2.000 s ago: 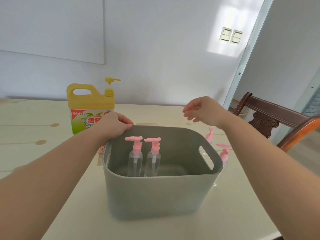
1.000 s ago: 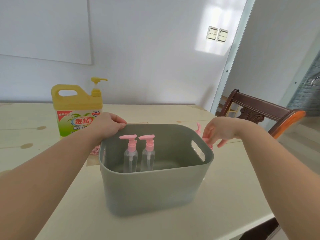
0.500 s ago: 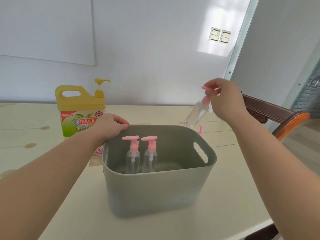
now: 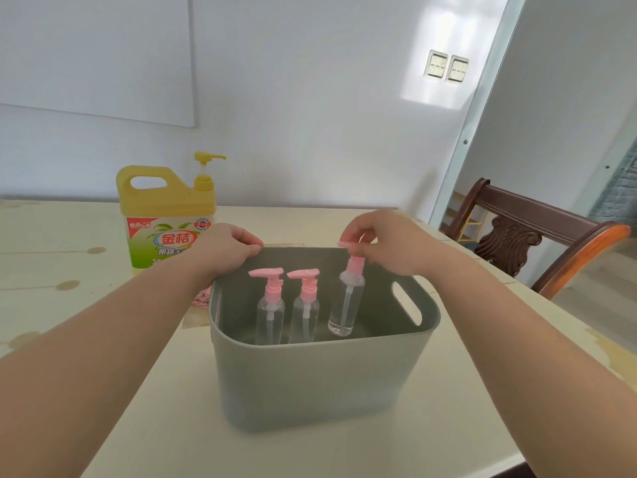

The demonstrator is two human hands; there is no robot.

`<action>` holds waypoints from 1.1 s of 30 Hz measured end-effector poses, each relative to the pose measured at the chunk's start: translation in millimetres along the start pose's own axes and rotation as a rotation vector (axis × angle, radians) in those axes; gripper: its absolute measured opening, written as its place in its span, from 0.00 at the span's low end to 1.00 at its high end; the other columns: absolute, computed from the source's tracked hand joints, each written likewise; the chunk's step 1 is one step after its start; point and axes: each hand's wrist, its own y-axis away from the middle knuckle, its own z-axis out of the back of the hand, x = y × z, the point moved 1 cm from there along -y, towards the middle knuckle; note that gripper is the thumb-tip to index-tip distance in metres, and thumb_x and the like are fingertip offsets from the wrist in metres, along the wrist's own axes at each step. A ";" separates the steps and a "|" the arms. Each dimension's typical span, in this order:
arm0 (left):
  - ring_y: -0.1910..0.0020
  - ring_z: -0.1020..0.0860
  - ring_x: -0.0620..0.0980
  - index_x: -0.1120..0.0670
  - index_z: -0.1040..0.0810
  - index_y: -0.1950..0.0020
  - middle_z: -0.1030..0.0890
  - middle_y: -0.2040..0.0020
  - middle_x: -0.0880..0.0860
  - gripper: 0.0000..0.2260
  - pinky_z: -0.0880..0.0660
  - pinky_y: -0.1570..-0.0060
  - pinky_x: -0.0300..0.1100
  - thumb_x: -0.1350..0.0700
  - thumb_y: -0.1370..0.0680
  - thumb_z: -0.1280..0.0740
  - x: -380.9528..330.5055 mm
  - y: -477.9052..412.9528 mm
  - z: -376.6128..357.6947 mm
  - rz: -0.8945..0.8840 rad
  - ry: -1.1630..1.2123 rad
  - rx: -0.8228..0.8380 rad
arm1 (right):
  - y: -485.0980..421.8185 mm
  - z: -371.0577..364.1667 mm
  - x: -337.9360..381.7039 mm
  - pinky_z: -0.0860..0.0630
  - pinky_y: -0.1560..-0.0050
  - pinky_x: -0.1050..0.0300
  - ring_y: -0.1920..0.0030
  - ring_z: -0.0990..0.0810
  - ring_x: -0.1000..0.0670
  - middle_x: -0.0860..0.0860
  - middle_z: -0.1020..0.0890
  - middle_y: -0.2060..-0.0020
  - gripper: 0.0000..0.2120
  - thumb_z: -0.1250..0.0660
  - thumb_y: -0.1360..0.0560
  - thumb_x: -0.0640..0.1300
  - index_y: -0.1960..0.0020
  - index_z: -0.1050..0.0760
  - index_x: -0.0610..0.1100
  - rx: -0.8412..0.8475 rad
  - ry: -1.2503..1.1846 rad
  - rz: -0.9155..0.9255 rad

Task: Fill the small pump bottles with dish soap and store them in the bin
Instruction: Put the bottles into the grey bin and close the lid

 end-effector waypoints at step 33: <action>0.57 0.24 0.46 0.51 0.19 0.51 0.20 0.55 0.50 0.04 0.29 0.68 0.37 0.56 0.23 0.33 3.5 -0.4 -1.0 0.000 -0.011 -0.003 | -7.8 1.6 -22.5 0.29 0.57 0.76 0.56 0.20 0.60 0.59 0.17 0.55 0.06 0.32 0.24 0.42 0.51 0.19 0.51 0.066 -0.075 -0.004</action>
